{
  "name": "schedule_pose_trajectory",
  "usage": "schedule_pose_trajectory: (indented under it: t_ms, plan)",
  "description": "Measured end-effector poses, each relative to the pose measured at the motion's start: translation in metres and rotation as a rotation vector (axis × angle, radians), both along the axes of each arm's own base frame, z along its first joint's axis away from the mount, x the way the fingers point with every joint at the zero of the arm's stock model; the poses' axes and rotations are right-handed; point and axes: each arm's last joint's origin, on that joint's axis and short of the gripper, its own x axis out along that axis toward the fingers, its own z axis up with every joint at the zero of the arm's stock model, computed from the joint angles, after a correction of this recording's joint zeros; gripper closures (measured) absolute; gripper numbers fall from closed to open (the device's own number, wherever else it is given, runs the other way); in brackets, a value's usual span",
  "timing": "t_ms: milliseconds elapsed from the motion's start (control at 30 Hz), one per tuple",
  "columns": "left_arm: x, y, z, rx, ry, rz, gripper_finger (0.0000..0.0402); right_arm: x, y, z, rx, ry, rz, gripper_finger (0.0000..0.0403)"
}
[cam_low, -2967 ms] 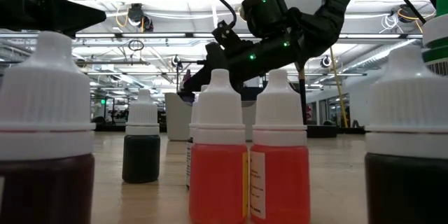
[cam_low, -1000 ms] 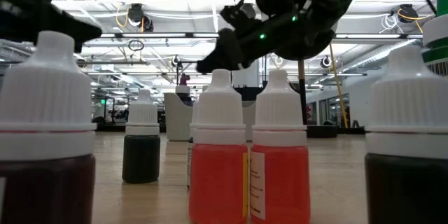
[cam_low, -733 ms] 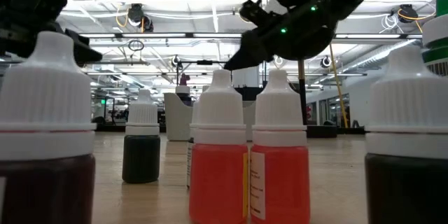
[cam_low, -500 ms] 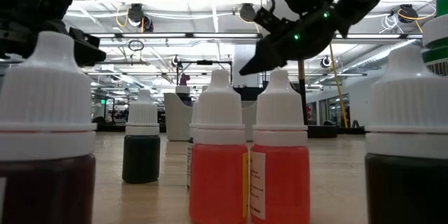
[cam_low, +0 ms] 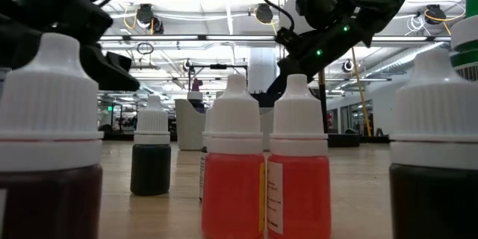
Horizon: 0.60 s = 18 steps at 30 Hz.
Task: Pick & Place food coloring
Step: Adjust the gray bin
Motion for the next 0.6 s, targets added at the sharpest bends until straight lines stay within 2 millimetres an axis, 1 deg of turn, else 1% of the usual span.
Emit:
schedule_pose_trajectory:
  t_ms: [100, 267, 467, 600]
  plan:
    - [0.015, -0.001, 0.001, -0.001, 0.028, -0.020, 0.0394, -0.003, -0.006, -0.002, 0.010, 0.022, -0.022, 0.0402]
    - [0.037, 0.000, -0.007, 0.041, 0.092, -0.013, 0.0393, -0.005, -0.012, -0.003, 0.016, 0.036, -0.038, 0.0402]
    - [0.056, 0.007, -0.014, 0.045, 0.140, 0.024, 0.0392, -0.007, -0.016, -0.004, 0.071, 0.027, 0.020, 0.0402]
    - [0.067, 0.012, -0.017, 0.045, 0.158, 0.052, 0.0392, -0.008, -0.019, -0.004, 0.064, 0.033, 0.018, 0.0402]
